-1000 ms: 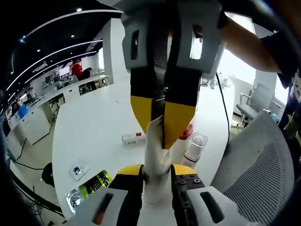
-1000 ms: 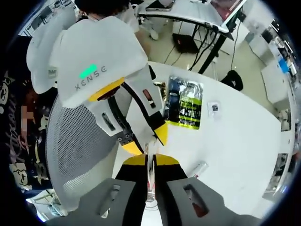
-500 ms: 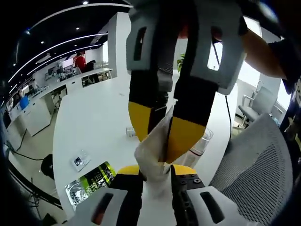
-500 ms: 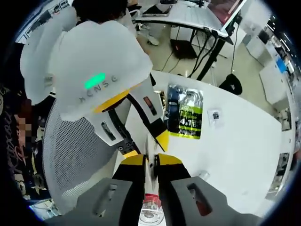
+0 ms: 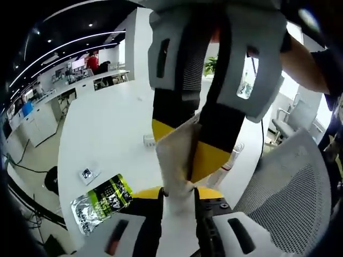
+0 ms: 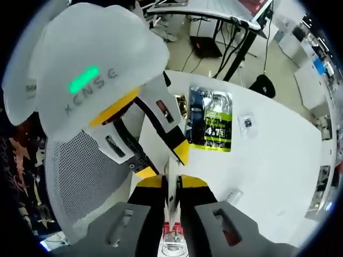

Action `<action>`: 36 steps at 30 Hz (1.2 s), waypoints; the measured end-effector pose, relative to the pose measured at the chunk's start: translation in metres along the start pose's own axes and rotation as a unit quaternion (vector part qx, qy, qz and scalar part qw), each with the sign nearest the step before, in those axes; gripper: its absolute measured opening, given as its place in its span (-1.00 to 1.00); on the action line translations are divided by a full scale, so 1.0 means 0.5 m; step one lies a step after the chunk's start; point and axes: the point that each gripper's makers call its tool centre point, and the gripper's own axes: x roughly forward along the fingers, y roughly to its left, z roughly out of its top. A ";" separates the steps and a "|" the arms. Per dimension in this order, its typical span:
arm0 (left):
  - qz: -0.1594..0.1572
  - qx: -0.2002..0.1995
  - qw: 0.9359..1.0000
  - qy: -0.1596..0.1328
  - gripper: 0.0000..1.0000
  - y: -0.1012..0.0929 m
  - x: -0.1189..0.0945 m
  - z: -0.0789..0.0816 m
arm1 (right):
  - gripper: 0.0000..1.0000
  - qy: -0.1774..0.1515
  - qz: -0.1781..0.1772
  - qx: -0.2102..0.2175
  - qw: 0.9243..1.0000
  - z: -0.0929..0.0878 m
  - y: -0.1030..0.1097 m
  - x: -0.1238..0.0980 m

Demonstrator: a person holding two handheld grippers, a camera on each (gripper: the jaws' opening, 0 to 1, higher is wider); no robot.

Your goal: Arrange the skincare products in the storage area until every visible bottle or jar stands upright without overlapping.

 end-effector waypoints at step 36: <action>0.091 -0.028 0.995 -0.028 -0.34 0.033 -0.031 0.020 | -0.34 -0.442 -0.371 0.238 0.781 -0.007 -0.114 -0.258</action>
